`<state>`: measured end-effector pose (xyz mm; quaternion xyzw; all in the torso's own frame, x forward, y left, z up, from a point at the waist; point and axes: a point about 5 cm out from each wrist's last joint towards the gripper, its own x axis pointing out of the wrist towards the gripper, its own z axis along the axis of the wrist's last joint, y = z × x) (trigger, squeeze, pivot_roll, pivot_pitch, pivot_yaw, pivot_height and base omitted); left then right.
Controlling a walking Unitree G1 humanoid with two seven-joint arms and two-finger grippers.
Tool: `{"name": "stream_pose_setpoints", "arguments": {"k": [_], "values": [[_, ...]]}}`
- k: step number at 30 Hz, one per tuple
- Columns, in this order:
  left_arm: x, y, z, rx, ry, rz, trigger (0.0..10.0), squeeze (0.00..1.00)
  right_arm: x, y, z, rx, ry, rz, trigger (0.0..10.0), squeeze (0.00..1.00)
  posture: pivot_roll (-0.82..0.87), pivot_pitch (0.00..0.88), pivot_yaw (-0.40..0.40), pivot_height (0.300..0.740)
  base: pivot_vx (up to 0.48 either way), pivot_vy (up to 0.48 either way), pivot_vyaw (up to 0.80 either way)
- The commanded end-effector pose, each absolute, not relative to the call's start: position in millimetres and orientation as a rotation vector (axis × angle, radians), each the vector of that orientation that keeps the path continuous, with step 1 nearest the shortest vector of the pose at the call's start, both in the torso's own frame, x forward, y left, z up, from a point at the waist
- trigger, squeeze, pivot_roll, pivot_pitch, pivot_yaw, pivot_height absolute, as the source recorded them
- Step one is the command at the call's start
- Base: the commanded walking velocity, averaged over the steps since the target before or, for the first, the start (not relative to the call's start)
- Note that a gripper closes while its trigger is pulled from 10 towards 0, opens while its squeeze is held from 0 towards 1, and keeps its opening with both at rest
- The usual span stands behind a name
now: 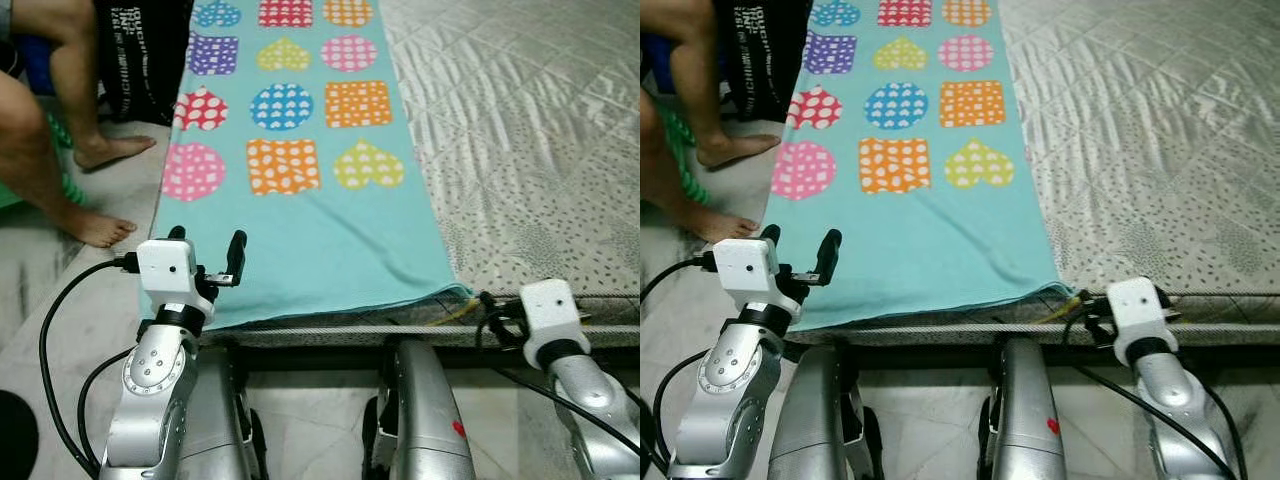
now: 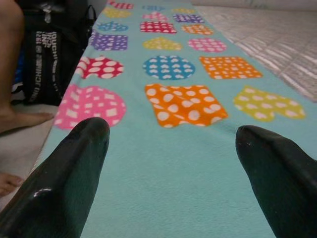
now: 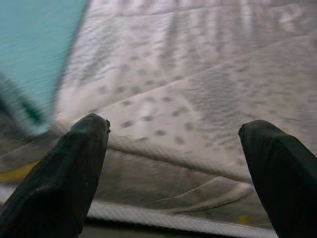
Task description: Clean up the room
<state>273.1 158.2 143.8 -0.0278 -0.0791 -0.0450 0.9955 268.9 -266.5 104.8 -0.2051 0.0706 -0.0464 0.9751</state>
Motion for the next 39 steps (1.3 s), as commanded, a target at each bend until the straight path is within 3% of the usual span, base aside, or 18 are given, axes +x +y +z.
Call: {"name": "stream_pose_setpoints", "arguments": {"k": [1, 6, 10, 11, 13, 16, 18, 21, 31, 39], "values": [[271.4, 158.9, 137.5, -0.047, -0.136, -0.088, 10.0, 0.00, 273.2, -273.8, 124.1, -0.384, 0.057, -0.189, 10.0, 0.00, 0.06, 0.223, 0.018, 0.549, 0.000, 0.000, 0.00], [272.5, 157.6, 139.4, -0.048, -0.141, -0.094, 10.0, 0.00, 298.2, -258.8, 164.5, -0.248, -0.120, -0.211, 10.0, 0.00, 0.07, 0.224, 0.023, 0.549, 0.000, 0.000, 0.00], [272.5, 158.2, 140.1, -0.046, -0.144, -0.092, 10.0, 0.00, 308.5, -242.1, 173.8, -0.154, -0.146, -0.146, 10.0, 0.00, 0.07, 0.225, 0.018, 0.549, 0.000, 0.000, 0.00], [271.9, 158.0, 140.4, -0.047, -0.145, -0.090, 10.0, 0.00, 312.3, -219.4, 173.9, -0.074, -0.138, -0.032, 10.0, 0.00, 0.08, 0.225, 0.014, 0.549, 0.000, 0.000, 0.00], [271.2, 157.7, 140.4, -0.048, -0.146, -0.088, 10.0, 0.00, 310.8, -202.0, 167.8, -0.024, -0.111, 0.057, 10.0, 0.00, 0.08, 0.226, 0.010, 0.549, 0.000, 0.000, 0.00], [270.7, 157.5, 140.2, -0.049, -0.146, -0.087, 10.0, 0.00, 307.9, -192.7, 160.2, -0.002, -0.076, 0.101, 10.0, 0.00, 0.08, 0.227, 0.008, 0.549, 0.000, 0.000, 0.00], [269.0, 157.4, 139.4, -0.054, -0.142, -0.087, 10.0, 0.00, 294.6, -165.4, 127.7, 0.054, 0.102, 0.268, 10.0, 0.00, 0.09, 0.231, 0.009, 0.549, 0.000, 0.000, 0.00], [268.5, 157.8, 139.0, -0.054, -0.140, -0.088, 10.0, 0.00, 288.2, -158.7, 115.1, 0.030, 0.173, 0.333, 10.0, 0.00, 0.09, 0.232, 0.010, 0.549, 0.000, 0.000, 0.00], [270.6, 155.6, 137.5, -0.055, -0.133, -0.106, 10.0, 0.00, 260.0, -170.8, 72.9, -0.086, 0.492, 0.484, 10.0, 0.00, 0.08, 0.230, 0.013, 0.549, 0.000, 0.000, 0.00], [271.2, 155.9, 137.7, -0.052, -0.134, -0.108, 10.0, 0.00, 249.4, -197.1, 61.6, -0.236, 0.561, 0.465, 10.0, 0.00, 0.07, 0.219, 0.012, 0.549, 0.000, 0.000, 0.00]]}}
